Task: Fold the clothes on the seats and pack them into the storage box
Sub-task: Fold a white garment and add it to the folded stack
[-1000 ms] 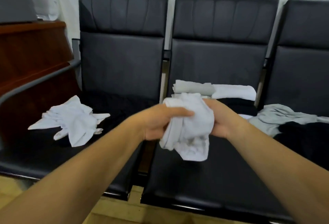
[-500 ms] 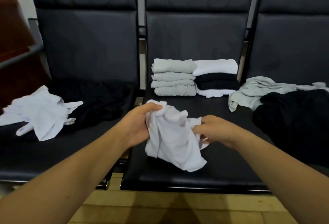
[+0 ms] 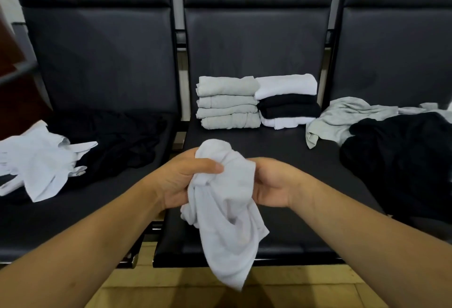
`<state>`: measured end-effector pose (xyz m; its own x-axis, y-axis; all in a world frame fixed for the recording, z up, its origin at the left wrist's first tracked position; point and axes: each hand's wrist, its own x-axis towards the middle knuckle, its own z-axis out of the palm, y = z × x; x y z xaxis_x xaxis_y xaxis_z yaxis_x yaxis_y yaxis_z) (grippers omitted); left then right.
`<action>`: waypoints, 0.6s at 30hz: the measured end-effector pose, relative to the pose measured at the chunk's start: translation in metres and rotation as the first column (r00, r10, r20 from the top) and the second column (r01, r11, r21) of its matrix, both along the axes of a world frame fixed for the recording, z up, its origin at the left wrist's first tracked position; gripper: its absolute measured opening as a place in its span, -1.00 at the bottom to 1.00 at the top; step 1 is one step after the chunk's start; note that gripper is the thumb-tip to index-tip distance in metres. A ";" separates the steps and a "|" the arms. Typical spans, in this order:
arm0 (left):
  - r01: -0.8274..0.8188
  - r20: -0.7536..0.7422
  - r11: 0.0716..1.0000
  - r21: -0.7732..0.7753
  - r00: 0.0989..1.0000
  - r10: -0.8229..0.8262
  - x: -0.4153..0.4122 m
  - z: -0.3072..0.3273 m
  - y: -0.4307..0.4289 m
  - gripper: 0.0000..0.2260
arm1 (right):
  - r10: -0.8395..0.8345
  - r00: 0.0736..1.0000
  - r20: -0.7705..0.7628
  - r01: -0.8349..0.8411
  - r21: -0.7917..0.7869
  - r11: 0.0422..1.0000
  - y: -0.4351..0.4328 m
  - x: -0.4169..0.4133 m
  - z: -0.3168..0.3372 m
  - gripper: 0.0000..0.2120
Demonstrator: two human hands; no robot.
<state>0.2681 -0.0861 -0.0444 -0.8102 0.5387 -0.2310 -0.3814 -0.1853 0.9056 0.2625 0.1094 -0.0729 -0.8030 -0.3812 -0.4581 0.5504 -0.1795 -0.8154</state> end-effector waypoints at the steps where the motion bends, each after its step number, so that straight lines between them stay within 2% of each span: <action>1: -0.035 -0.010 0.999 -0.021 0.999 0.035 -0.002 0.000 0.000 -0.71 | -0.057 0.997 -0.055 0.060 0.038 0.997 -0.002 -0.001 0.003 -0.84; 3: -0.107 -0.036 0.991 -0.084 0.994 0.105 -0.006 0.000 -0.002 -0.61 | -0.211 0.951 -0.228 0.245 0.135 0.960 -0.001 -0.004 0.009 -0.91; 5: -0.210 -0.108 0.953 -0.217 0.976 0.191 -0.011 -0.001 -0.007 -0.64 | -0.343 0.866 -0.364 0.420 0.157 0.894 0.008 -0.007 0.012 -0.90; 7: -0.355 -0.291 0.826 -0.438 0.925 0.243 -0.017 -0.005 -0.015 -0.72 | -0.452 0.808 -0.378 0.502 0.041 0.864 0.020 -0.011 0.018 -0.90; 9: -0.472 -0.425 0.688 -0.551 0.868 0.256 -0.021 -0.009 -0.024 -0.77 | -0.518 0.796 -0.313 0.505 -0.130 0.853 0.029 -0.012 0.027 -0.85; 11: -0.543 -0.421 0.613 -0.574 0.838 0.347 -0.025 -0.012 -0.029 -0.85 | -0.530 0.805 -0.266 0.492 -0.200 0.848 0.034 -0.012 0.035 -0.73; 13: -0.596 -0.261 0.567 -0.568 0.784 0.562 -0.029 -0.011 -0.034 -0.87 | -0.530 0.814 -0.239 0.487 -0.216 0.846 0.042 -0.015 0.037 -0.67; 14: -0.611 -0.153 0.598 -0.518 0.754 0.639 -0.030 -0.009 -0.037 -0.88 | -0.516 0.820 -0.248 0.493 -0.154 0.857 0.046 -0.017 0.036 -0.69; 15: -0.627 -0.059 0.654 -0.423 0.739 0.671 -0.031 -0.008 -0.040 -0.88 | -0.479 0.826 -0.298 0.500 -0.007 0.866 0.050 -0.018 0.034 -0.74; 16: -0.626 0.013 0.719 -0.302 0.751 0.660 -0.030 -0.006 -0.042 -0.83 | -0.396 0.838 -0.377 0.494 0.213 0.843 0.053 -0.019 0.032 -0.80; 18: -0.542 0.088 0.832 -0.121 0.828 0.553 -0.024 -0.002 -0.042 -0.71 | -0.127 0.863 -0.488 0.442 0.608 0.659 0.054 -0.013 0.027 -0.87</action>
